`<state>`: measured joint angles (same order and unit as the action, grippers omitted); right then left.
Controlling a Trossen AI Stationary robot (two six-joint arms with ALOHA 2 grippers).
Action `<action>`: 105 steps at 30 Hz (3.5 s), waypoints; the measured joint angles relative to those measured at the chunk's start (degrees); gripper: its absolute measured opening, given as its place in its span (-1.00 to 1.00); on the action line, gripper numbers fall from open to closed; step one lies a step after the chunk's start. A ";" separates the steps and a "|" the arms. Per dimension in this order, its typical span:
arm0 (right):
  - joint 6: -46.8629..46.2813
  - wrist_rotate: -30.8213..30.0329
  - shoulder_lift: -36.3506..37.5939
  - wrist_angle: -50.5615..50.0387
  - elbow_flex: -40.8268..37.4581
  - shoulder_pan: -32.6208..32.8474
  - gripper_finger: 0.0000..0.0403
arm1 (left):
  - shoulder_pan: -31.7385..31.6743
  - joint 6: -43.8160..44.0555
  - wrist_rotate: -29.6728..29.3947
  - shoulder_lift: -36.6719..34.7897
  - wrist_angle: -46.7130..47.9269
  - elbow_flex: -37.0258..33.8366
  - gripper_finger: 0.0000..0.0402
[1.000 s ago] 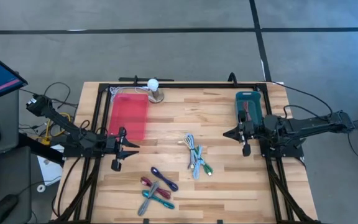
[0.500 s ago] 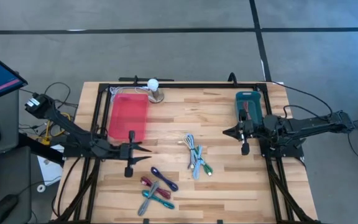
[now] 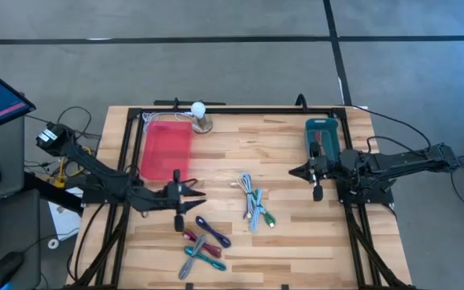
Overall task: Pick & Place USB Port
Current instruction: Put the black patterned charger cable into the pink bin
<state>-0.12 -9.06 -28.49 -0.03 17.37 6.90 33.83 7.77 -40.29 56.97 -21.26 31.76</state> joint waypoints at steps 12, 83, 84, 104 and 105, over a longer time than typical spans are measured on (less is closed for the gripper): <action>-9.73 -0.57 0.00 -5.34 0.02 0.00 -0.99 | -0.83 48.04 7.07 7.32 43.19 18.85 -0.87; -13.42 -4.52 -9.11 -10.03 0.02 -0.26 -1.00 | -5.60 68.35 48.01 28.91 29.75 15.74 -0.17; -13.42 -4.52 -9.11 -10.05 0.02 -0.26 -1.00 | -5.60 68.35 48.06 29.58 29.76 15.74 -0.17; -13.28 -4.53 -9.11 -10.05 0.02 -0.26 -1.00 | -5.60 65.72 53.43 32.28 27.67 15.57 -0.87; -13.27 -4.54 -9.11 -10.05 0.02 -0.26 -1.00 | -5.62 65.68 53.37 32.13 27.74 15.57 -0.92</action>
<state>-13.39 -13.60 -37.60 -10.09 17.39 6.63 28.21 73.45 13.08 89.10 6.48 47.33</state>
